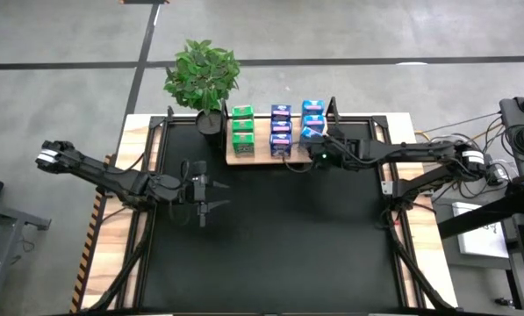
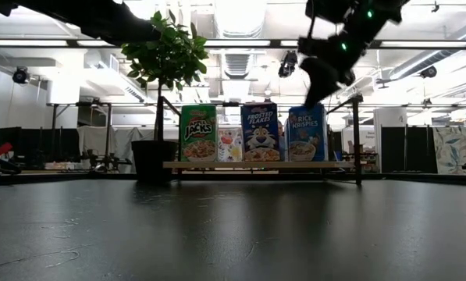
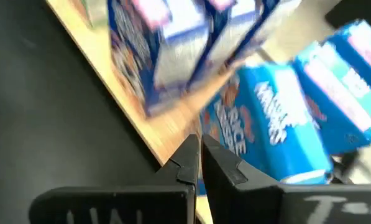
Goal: Stack cereal on shelf
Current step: Put the light blue cereal box aligned with the light blue cereal boxes on the shelf
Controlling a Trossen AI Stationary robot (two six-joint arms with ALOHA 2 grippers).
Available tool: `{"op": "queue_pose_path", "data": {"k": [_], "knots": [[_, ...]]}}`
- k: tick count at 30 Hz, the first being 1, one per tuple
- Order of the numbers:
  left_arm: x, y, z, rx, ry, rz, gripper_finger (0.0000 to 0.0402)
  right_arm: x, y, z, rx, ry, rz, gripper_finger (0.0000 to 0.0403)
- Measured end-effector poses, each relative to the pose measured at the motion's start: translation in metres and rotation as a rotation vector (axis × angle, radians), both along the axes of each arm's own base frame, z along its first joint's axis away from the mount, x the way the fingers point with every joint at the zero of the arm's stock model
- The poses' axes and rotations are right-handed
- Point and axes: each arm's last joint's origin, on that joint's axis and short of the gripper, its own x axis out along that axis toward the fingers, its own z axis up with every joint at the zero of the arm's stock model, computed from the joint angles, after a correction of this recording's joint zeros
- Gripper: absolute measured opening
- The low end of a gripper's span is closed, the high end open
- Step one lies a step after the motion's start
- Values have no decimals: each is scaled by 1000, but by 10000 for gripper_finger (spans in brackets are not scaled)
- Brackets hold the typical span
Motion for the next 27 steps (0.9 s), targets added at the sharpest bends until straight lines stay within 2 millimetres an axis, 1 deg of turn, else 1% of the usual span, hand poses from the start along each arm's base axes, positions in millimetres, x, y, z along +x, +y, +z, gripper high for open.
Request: {"op": "queue_pose_path", "data": {"k": [3, 7, 9, 11, 13, 16, 20, 24, 27], "knots": [[0, 0, 1, 7, -5, -2, 171, 6, 0, 20, 66, -88, 1, 8], [0, 0, 1, 9, -7, -3, 171, 12, -8, 48, 151, -211, -12, 9], [0, 0, 1, 10, -7, -4, 171, 13, -13, 57, 178, -213, -11, 8], [0, 0, 1, 10, -6, -4, 171, 17, -17, 61, 188, -180, -18, 8], [0, 0, 0, 11, -3, -4, 171, 22, -23, 61, 194, -109, -22, 8], [0, 0, 0, 12, 0, -4, 171, 26, -29, 54, 225, 51, -36, 8], [0, 0, 0, 12, 1, -4, 171, 31, -33, 46, 254, 222, -66, 9], [0, 0, 0, 12, 2, -4, 171, 32, -35, 42, 228, 318, -109, 9], [0, 0, 0, 12, 2, -4, 171, 31, -35, 40, 229, 344, -117, 9]]}}
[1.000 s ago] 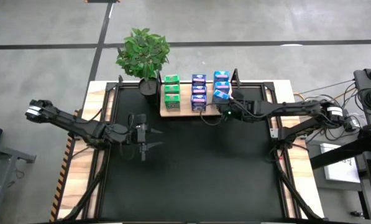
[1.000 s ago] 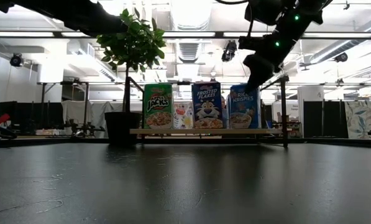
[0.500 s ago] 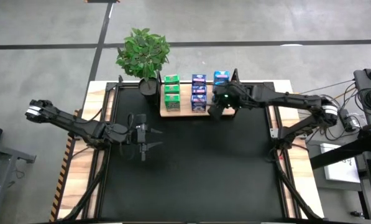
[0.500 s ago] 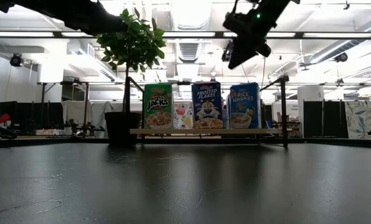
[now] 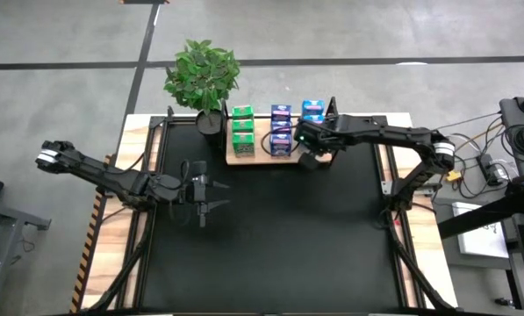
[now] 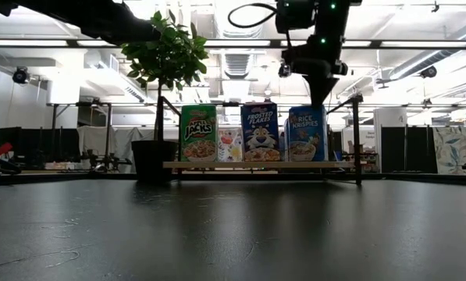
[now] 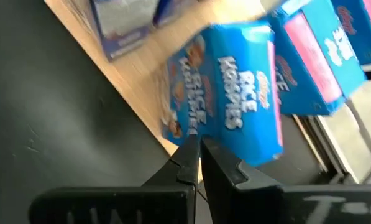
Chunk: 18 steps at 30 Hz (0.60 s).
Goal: Stack cereal on shelf
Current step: Put the light blue cereal box aligned with the light blue cereal boxes on the shelf
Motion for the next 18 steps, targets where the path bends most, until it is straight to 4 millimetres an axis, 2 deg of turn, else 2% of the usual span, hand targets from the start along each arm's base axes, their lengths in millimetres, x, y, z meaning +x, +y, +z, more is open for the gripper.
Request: {"op": "queue_pose_path", "data": {"k": [8, 18], "knots": [[0, 0, -1, 2, 6, 0, 171, -10, 1, 3, -56, 78, -14, 8], [0, 0, -1, 2, 7, 0, 171, -13, 1, 6, -69, 124, 81, 8]]}}
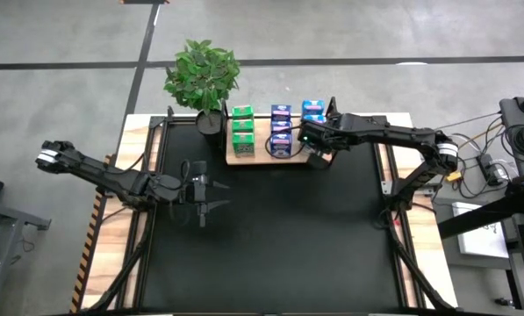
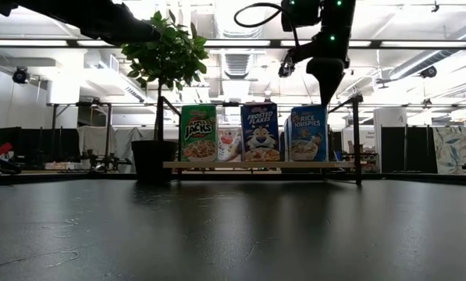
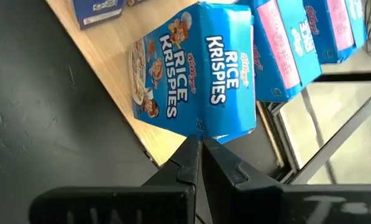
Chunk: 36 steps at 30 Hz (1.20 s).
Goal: Stack cereal on shelf
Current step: Put the light blue cereal box aligned with the light blue cereal boxes on the shelf
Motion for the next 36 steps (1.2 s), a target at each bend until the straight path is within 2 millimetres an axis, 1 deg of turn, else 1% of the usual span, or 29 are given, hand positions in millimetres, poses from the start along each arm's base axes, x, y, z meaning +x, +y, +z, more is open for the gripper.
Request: {"op": "queue_pose_path", "data": {"k": [3, 8, 17, 23, 28, 30, 36], "knots": [[0, 0, 0, 0, 0, 0, 171, 0, 0, 0, -3, 19, 36, 9], [0, 0, 0, 2, 0, -1, 171, 2, 1, -1, 3, -3, 30, 9], [0, 0, 0, 7, 1, -2, 171, 9, 0, -20, 3, 35, 27, 9], [0, 0, 0, 8, 4, -2, 171, 8, -1, -19, -18, 60, 52, 9], [0, 0, 0, 8, 4, -2, 171, 9, 1, -18, -6, 34, 50, 9], [0, 0, 0, 8, 4, -2, 171, 13, 5, -23, 4, 17, 74, 9], [0, 0, 0, 19, 6, -5, 171, 21, 16, -46, -26, 54, 155, 9]]}}
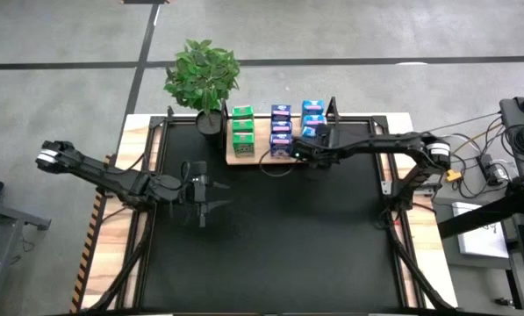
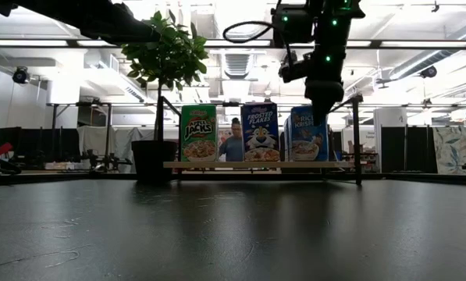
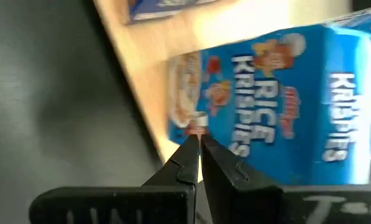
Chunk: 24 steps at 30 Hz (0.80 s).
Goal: Stack cereal on shelf
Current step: Put the light blue cereal box aligned with the light blue cereal boxes on the shelf
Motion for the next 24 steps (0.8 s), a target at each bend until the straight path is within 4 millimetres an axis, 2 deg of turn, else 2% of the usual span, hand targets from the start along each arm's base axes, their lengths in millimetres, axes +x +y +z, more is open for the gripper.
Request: {"op": "queue_pose_path", "data": {"k": [4, 12, 24], "knots": [[0, 0, 0, 0, 1, 0, 171, 2, 0, -6, -68, 41, -8, 9], [0, 0, 0, 1, 4, 0, 171, -3, 1, -8, -63, 119, -2, 9], [0, 0, 0, 1, 3, 0, 171, -8, 2, -3, -150, 197, -4, 9]]}}
